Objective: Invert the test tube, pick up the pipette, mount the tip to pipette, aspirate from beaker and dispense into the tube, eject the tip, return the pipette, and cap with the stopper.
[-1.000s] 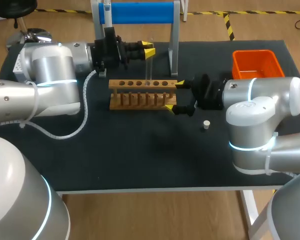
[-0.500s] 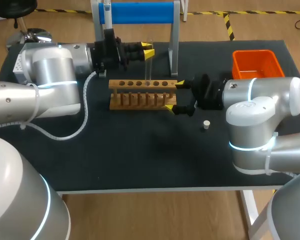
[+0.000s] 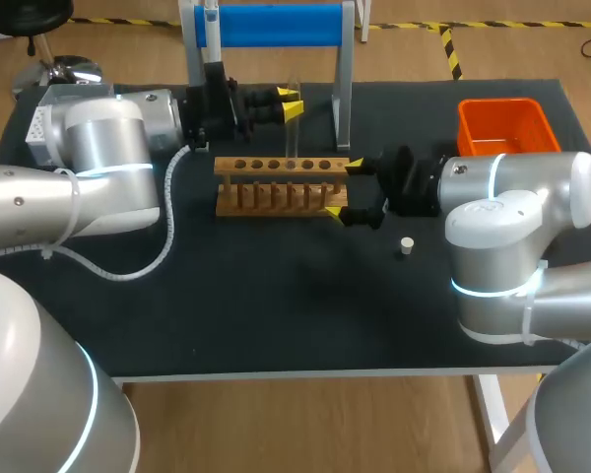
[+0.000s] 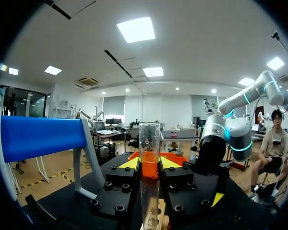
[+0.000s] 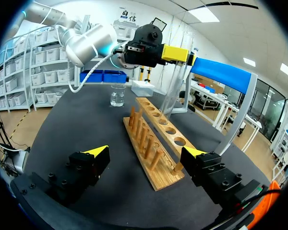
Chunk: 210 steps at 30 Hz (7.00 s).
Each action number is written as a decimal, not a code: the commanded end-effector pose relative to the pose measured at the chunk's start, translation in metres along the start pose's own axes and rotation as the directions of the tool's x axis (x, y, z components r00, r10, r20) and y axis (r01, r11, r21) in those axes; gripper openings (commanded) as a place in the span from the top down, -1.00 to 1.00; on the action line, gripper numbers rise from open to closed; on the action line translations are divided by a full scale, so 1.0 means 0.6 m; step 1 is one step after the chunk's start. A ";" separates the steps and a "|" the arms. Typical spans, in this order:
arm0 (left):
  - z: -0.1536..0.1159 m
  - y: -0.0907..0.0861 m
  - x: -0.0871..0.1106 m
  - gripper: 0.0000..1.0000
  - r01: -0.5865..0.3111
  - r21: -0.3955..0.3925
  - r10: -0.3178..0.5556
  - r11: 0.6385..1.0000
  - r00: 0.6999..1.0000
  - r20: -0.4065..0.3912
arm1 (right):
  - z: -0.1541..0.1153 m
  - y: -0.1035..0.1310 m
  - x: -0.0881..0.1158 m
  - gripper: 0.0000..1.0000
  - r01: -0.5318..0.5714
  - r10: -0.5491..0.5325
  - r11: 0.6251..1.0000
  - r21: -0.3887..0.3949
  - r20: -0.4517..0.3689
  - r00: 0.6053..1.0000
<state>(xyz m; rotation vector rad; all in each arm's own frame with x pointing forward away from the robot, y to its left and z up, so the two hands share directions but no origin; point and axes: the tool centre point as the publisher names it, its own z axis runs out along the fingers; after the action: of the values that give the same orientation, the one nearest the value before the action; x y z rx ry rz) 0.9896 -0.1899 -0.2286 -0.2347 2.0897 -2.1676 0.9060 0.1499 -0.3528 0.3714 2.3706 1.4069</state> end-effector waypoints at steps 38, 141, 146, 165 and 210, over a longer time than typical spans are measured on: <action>-0.008 0.046 -0.008 1.00 0.002 0.006 -0.002 1.000 1.000 0.019 | 0.001 -0.002 0.001 -1.00 0.000 0.000 1.000 -0.004 0.004 1.000; -0.227 0.018 0.047 -1.00 0.148 -0.294 -0.081 0.944 0.970 0.228 | 0.001 -0.002 0.001 -1.00 0.000 0.000 1.000 -0.004 0.004 1.000; -0.227 0.018 0.047 -1.00 0.148 -0.294 -0.081 0.944 0.970 0.228 | 0.001 -0.002 0.001 -1.00 0.000 0.000 1.000 -0.004 0.004 1.000; -0.227 0.018 0.047 -1.00 0.148 -0.294 -0.081 0.944 0.970 0.228 | 0.001 -0.002 0.001 -1.00 0.000 0.000 1.000 -0.004 0.004 1.000; -0.707 0.055 -0.057 -1.00 0.437 -0.349 0.075 0.829 0.532 0.843 | 0.001 -0.002 0.001 -1.00 0.000 0.000 1.000 -0.004 0.004 1.000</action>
<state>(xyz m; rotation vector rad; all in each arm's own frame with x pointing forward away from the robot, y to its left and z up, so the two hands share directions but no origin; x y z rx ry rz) 0.9260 0.2373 -0.2709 -1.3160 1.9717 -1.0358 0.9059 0.1500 -0.3528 0.3717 2.3701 1.4069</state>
